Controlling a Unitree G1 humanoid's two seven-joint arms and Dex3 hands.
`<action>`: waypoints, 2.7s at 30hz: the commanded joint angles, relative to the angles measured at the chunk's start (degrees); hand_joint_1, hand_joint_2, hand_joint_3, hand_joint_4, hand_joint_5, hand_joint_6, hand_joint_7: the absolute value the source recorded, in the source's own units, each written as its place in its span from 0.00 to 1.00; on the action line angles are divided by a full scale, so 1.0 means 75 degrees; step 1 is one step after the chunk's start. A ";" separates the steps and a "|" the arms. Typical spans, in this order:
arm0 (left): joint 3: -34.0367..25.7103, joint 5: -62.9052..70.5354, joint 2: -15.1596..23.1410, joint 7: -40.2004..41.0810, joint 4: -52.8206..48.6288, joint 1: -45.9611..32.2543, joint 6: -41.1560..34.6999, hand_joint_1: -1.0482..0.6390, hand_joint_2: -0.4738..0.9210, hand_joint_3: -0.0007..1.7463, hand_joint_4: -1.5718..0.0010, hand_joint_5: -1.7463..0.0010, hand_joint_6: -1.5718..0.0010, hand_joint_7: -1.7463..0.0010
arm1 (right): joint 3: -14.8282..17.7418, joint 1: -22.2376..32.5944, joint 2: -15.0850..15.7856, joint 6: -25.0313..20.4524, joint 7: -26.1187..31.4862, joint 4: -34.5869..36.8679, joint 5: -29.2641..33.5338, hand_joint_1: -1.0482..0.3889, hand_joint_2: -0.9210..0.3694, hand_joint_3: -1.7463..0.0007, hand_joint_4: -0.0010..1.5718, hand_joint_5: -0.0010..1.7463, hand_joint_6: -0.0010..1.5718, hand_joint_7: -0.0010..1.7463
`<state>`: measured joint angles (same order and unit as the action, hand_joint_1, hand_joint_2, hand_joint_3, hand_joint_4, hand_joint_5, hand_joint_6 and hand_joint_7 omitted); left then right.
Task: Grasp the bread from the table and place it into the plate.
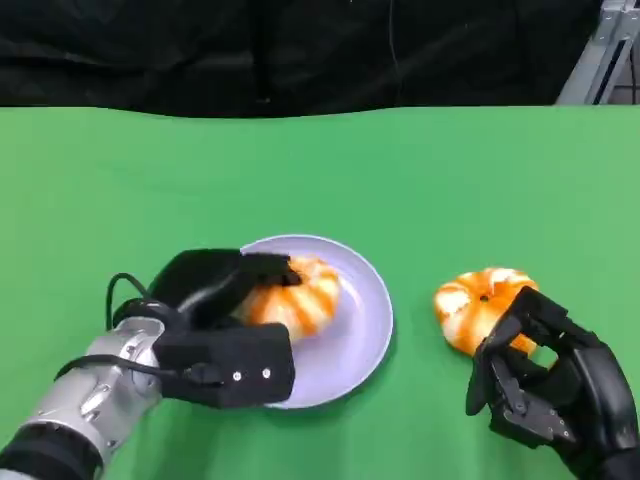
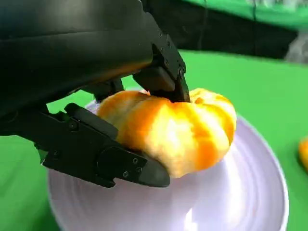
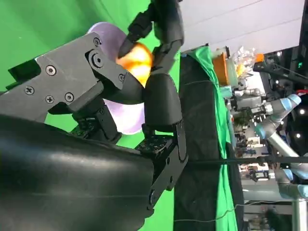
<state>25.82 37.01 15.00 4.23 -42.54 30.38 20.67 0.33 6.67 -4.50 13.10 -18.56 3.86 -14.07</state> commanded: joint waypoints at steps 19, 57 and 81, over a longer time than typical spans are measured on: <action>-0.0369 -0.0697 0.0951 -0.1509 0.1429 -0.0428 0.0183 0.00 1.00 0.35 0.97 0.99 0.83 0.98 | 0.0024 0.0020 0.0068 0.0009 0.0044 -0.0029 -0.0030 0.64 0.25 0.35 0.52 1.00 0.38 1.00; -0.1425 -0.1486 0.1028 -0.2473 0.3647 -0.1118 -0.0528 0.00 1.00 0.31 0.82 0.96 0.50 0.99 | 0.0036 -0.0049 0.0054 0.0109 0.0000 0.0119 -0.0028 0.63 0.26 0.35 0.52 1.00 0.38 1.00; -0.4426 -0.8254 0.0480 -0.4638 0.6748 -0.4302 -0.4126 0.69 0.80 0.72 0.42 0.00 0.52 0.00 | 0.0056 -0.0072 0.0122 0.0088 -0.0045 0.0100 -0.0081 0.64 0.26 0.36 0.52 1.00 0.37 1.00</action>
<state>-5.09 -22.24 16.79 -27.92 6.76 0.95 -9.10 0.32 6.37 -4.47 13.33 -18.93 4.88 -14.49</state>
